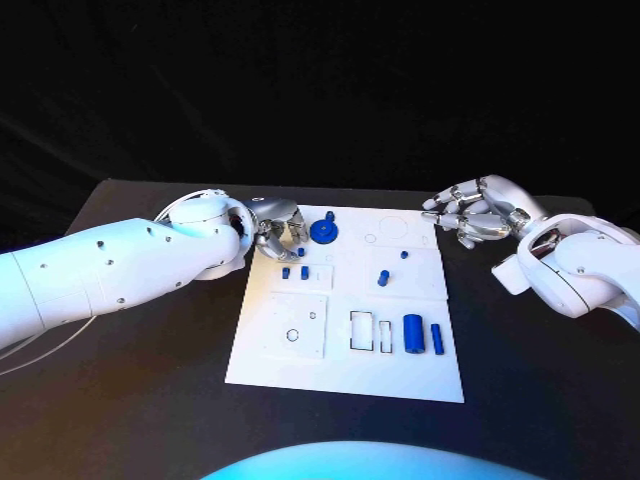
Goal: Assemble the parts on the task board
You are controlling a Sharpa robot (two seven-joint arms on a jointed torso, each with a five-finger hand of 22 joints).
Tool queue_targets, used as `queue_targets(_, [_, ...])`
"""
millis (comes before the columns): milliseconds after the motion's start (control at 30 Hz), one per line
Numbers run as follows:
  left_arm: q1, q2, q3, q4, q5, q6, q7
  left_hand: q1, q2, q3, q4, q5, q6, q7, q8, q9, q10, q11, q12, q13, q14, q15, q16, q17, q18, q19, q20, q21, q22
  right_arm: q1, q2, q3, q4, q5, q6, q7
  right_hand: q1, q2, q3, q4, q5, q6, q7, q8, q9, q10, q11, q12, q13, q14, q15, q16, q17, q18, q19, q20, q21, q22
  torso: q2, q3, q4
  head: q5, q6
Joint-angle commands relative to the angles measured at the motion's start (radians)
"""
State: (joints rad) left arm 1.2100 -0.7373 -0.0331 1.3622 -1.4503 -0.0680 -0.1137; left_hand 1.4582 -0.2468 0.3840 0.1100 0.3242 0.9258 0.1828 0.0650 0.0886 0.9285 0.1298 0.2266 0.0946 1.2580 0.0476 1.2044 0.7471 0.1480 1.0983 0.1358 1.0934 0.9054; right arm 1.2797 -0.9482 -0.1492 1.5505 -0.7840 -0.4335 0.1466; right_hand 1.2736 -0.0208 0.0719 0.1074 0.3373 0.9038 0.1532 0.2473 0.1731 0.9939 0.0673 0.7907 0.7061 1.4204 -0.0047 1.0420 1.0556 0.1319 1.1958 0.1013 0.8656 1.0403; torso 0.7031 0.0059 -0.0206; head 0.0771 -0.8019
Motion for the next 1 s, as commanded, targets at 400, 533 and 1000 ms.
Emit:
queue_targets(400, [0.035, -0.104, 0.006, -0.025, 0.393, -0.108, 0.176, 0.037, 0.019, 0.003, 0.015, -0.001, 0.070, -0.007, 0.048, -0.011, 0.014, -0.009, 0.124, 0.026, -0.168, -0.009, -0.187, -0.271, 0.037, -0.128, -0.008, -0.148, -0.156, 0.000, 0.024, 0.001, -0.017, -0.418, 0.120, -0.111, 0.123, -0.062, 0.242, -0.123, -0.104, 0.062, 0.013, -0.045, -0.033, 0.045, 0.012, -0.436, -0.371, 0.035, 0.006, 0.022, 0.031, -0.001, 0.072, 0.002, 0.105, 0.090, -0.001, 0.0007, -0.0032, -0.058, 0.015])
queue_targets(533, [0.052, -0.142, 0.007, -0.009, 0.660, -0.106, 0.252, 0.033, 0.024, 0.016, 0.025, -0.002, 0.075, -0.004, 0.055, -0.015, -0.014, -0.004, 0.133, 0.021, -0.206, -0.002, -0.246, -0.308, 0.037, -0.148, -0.001, -0.171, -0.167, 0.000, 0.046, 0.001, -0.024, -0.632, 0.159, -0.173, 0.106, -0.077, 0.286, -0.135, -0.121, 0.108, -0.003, -0.058, -0.037, 0.092, 0.008, -0.507, -0.434, 0.059, 0.001, 0.076, 0.082, -0.016, 0.115, -0.003, 0.185, 0.153, -0.001, -0.0005, -0.0021, -0.077, 0.015])
queue_targets(1000, [0.059, -0.191, 0.003, 0.118, 1.245, -0.175, 0.395, 0.016, 0.044, 0.030, 0.041, -0.003, 0.103, -0.010, 0.073, -0.014, 0.080, -0.023, 0.189, 0.029, -0.178, -0.014, -0.270, -0.333, 0.038, -0.144, -0.009, -0.189, -0.180, -0.018, 0.123, 0.001, -0.044, -0.944, 0.145, -0.300, 0.067, -0.106, 0.321, -0.137, -0.142, 0.136, 0.000, -0.101, -0.053, 0.117, 0.016, -0.596, -0.514, 0.078, 0.004, 0.088, 0.078, -0.041, 0.179, -0.006, 0.302, 0.246, -0.001, -0.0012, -0.0030, -0.091, 0.017])
